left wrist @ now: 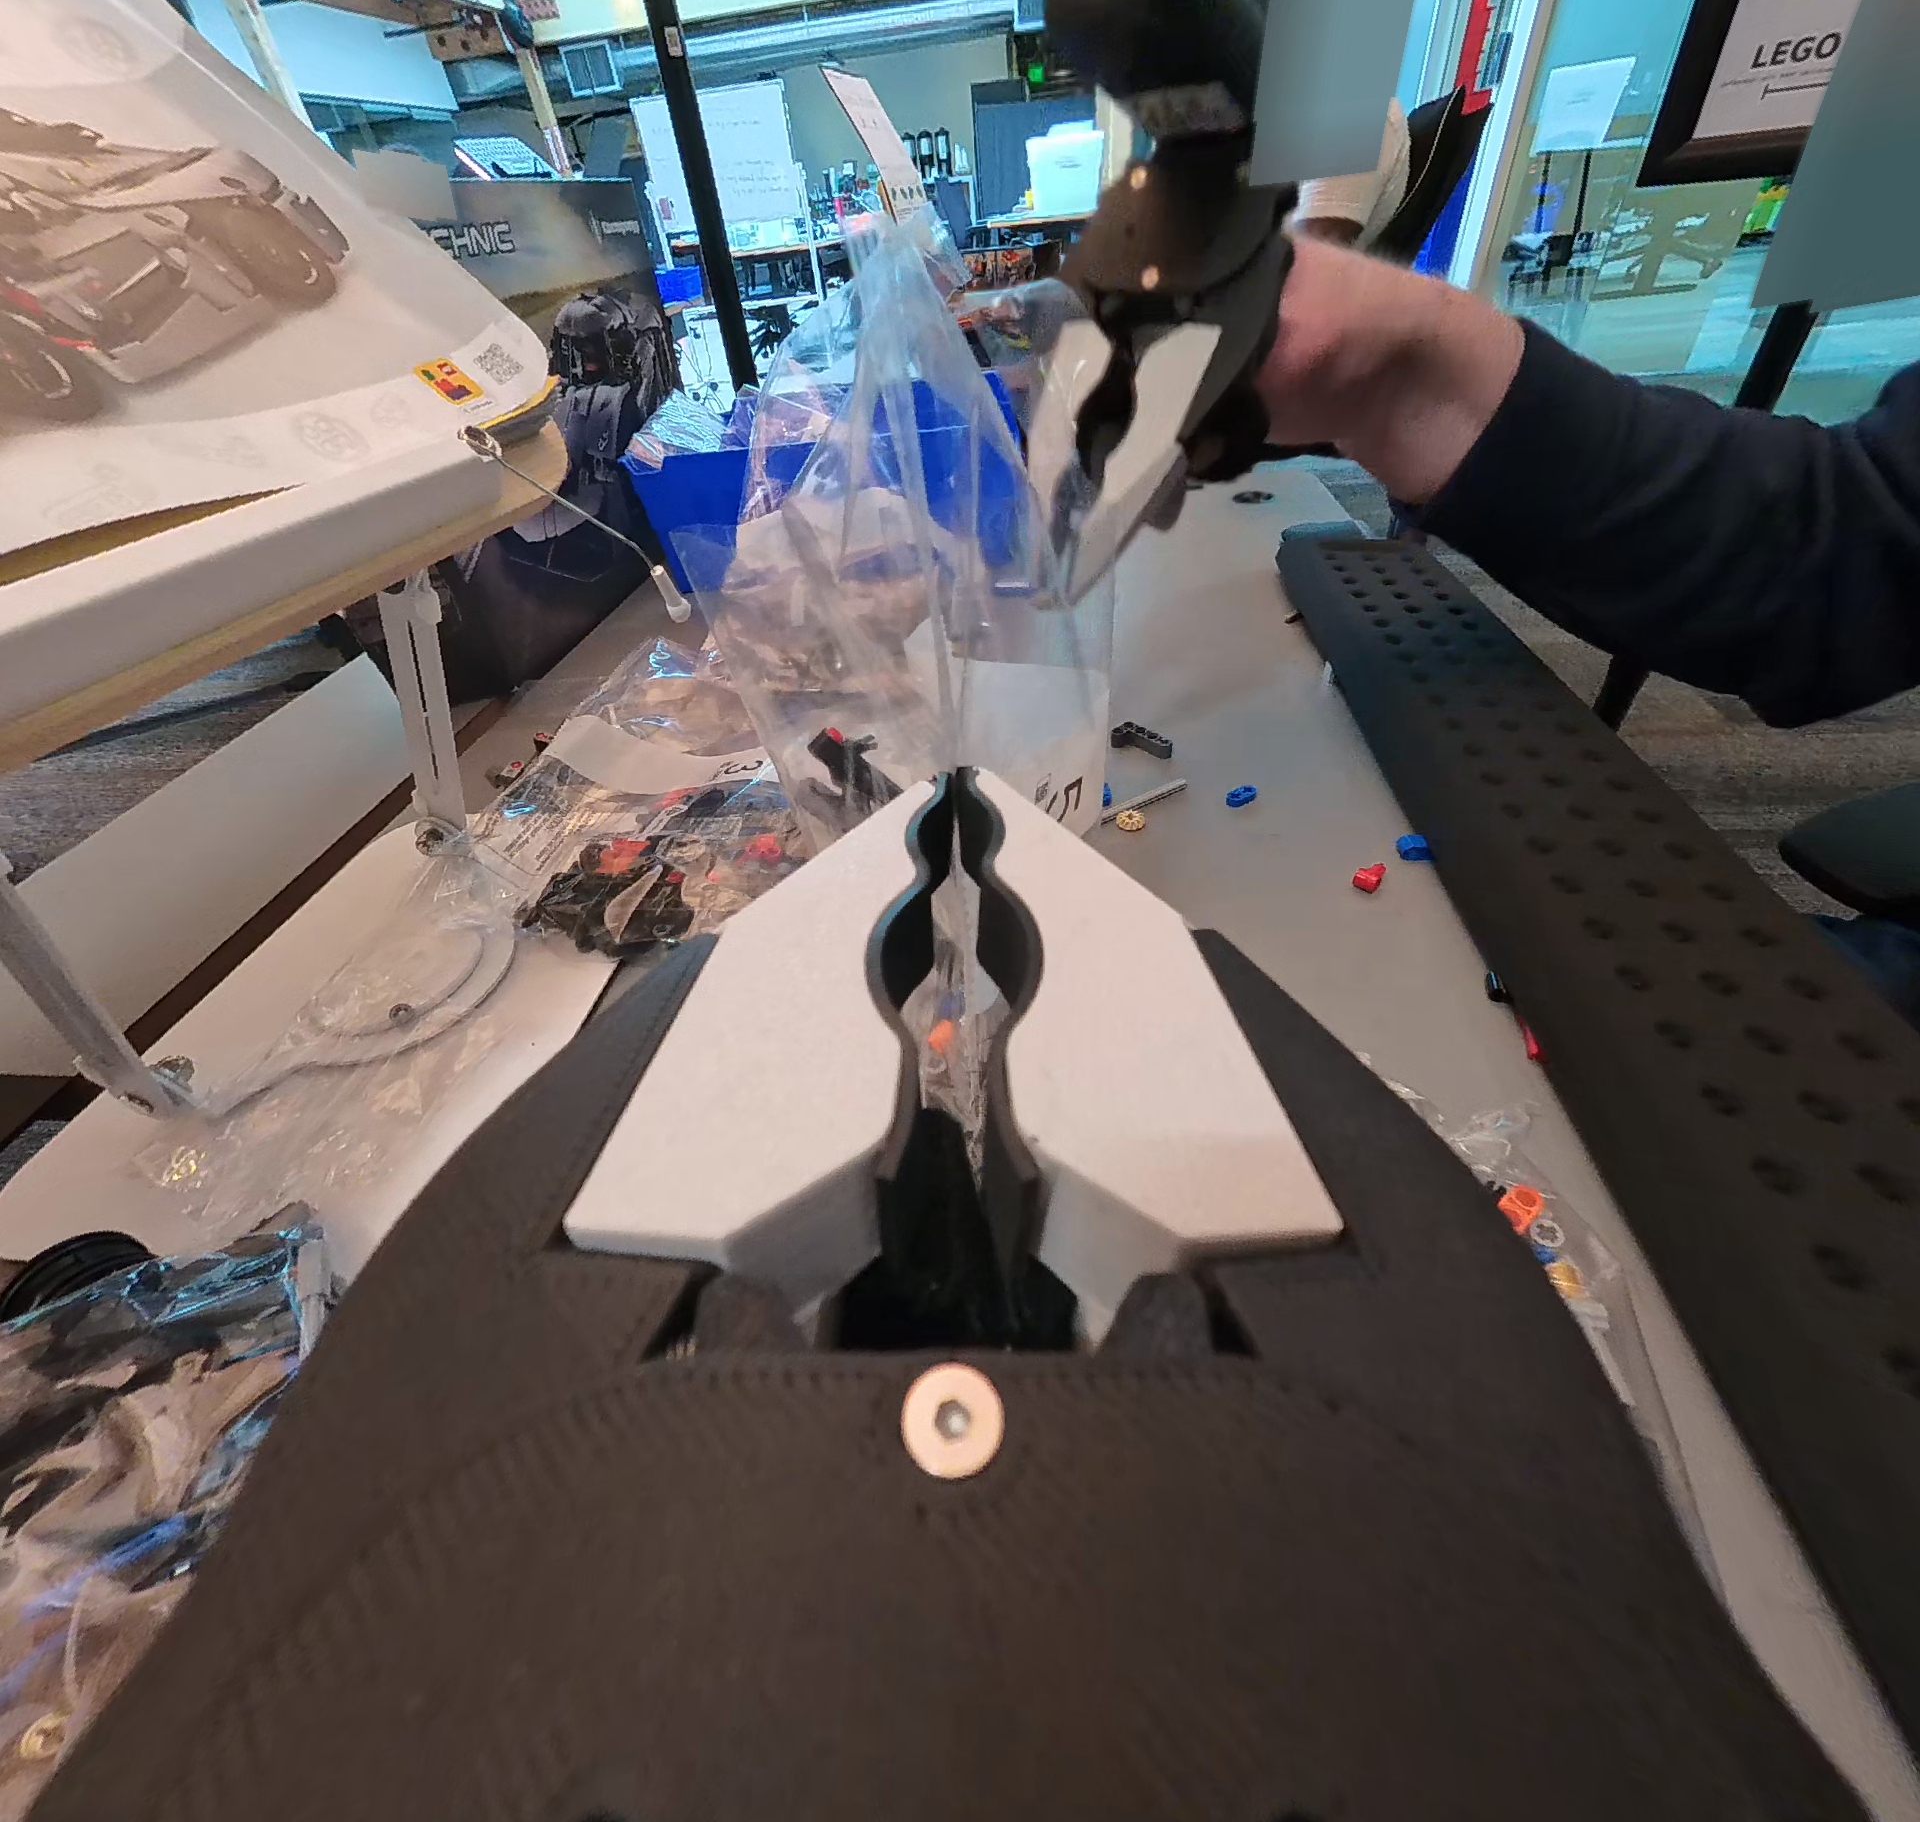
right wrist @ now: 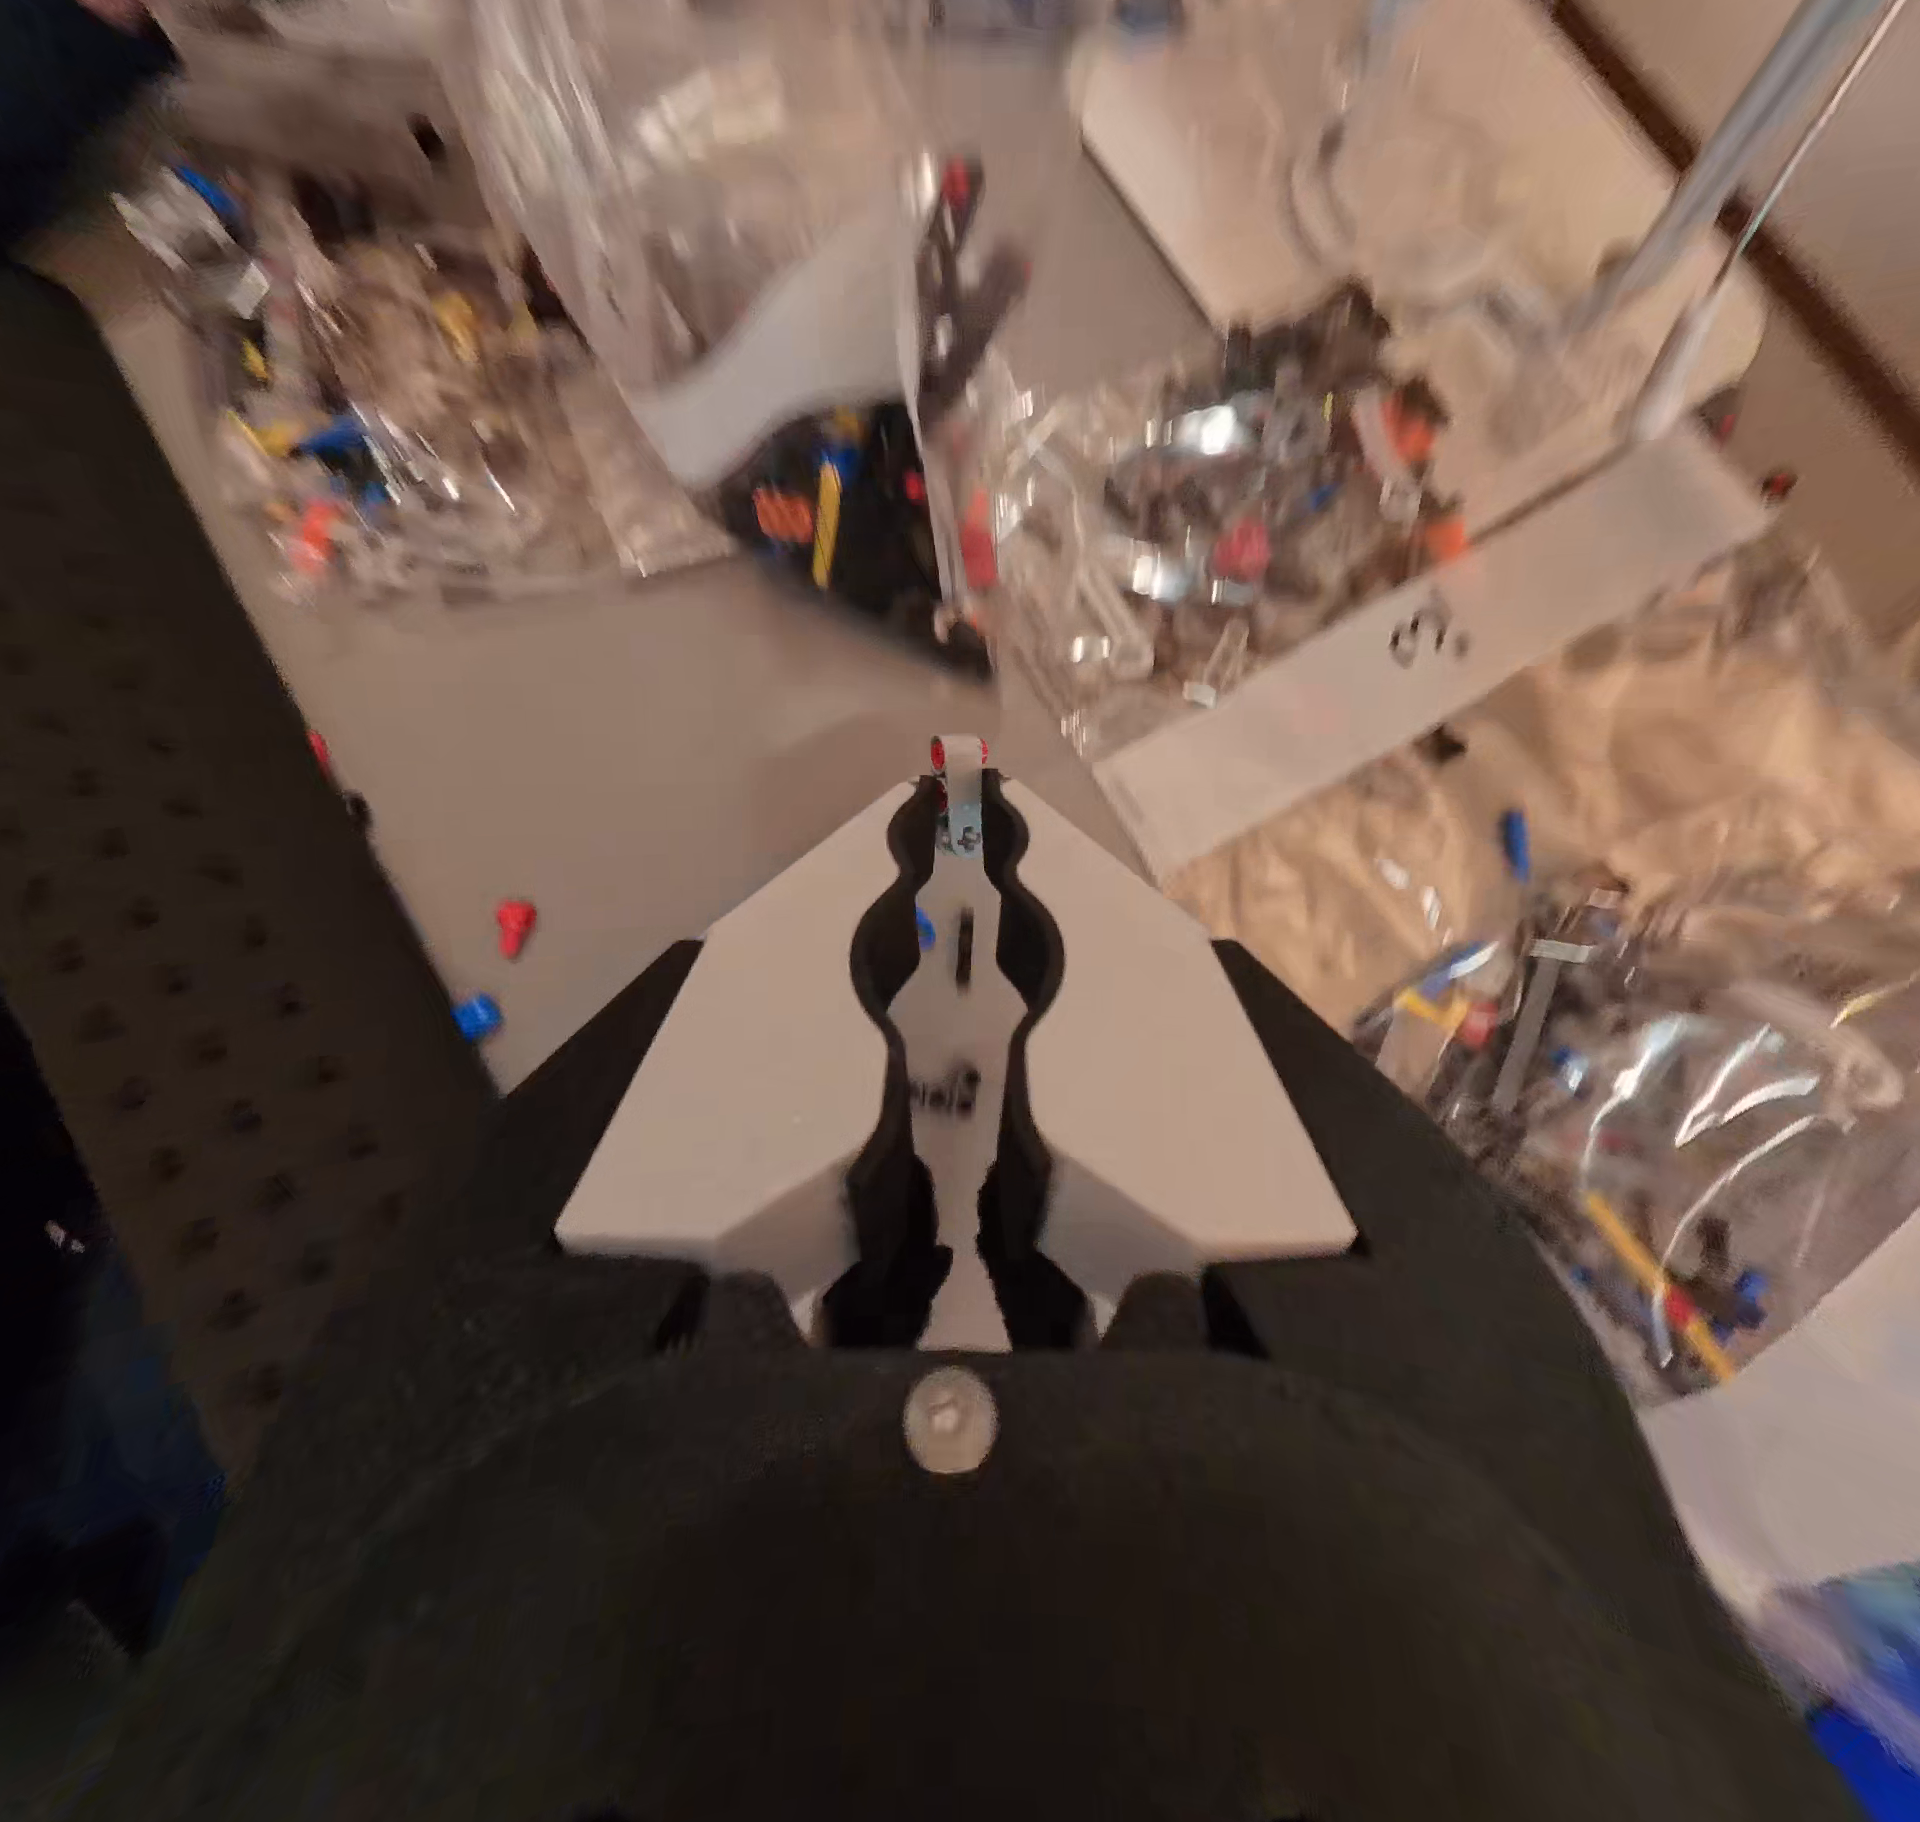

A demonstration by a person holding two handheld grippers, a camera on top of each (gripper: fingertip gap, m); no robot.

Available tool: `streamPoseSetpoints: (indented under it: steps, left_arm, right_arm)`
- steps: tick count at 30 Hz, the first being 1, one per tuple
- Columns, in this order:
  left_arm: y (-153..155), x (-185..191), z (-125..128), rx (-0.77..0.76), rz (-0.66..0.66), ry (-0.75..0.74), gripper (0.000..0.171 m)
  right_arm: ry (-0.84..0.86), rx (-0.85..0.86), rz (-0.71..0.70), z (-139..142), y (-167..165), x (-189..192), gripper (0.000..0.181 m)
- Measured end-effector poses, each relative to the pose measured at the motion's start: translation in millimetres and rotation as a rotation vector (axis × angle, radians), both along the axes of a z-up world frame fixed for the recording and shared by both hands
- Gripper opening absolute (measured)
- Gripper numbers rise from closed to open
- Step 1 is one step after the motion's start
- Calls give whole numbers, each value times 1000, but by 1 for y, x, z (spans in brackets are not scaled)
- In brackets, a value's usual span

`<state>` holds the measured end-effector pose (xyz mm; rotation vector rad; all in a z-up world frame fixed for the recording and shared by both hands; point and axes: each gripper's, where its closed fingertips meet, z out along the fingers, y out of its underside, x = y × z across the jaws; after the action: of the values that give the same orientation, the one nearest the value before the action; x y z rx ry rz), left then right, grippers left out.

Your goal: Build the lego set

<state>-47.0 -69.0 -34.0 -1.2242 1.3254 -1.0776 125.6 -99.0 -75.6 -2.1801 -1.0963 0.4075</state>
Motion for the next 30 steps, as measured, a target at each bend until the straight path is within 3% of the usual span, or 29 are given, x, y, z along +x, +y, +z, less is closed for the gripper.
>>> streamPoseSetpoints:
  steps: [4,7,12,17,20,24,30]
  left_arm:
    - [-3,1,0,2,-15,1,0]
    - [-4,1,0,3,-22,0,0]
    - [-6,1,0,5,-29,3,0]
    - [-6,0,0,7,-30,6,0]
    - [-6,0,0,6,-31,5,0]
    - [-7,1,1,6,-33,5,0]
    - [-5,0,0,0,-28,1,0]
  right_arm:
    - [141,103,65,51,18,-39,6]
    - [206,131,111,73,32,-67,6]
    - [223,99,176,74,43,-102,11]
    - [264,117,110,78,45,-79,25]
    - [196,80,83,59,28,-45,29]
    - [-2,-46,72,-5,-7,12,35]
    - [-127,-156,137,-71,-40,47,37]
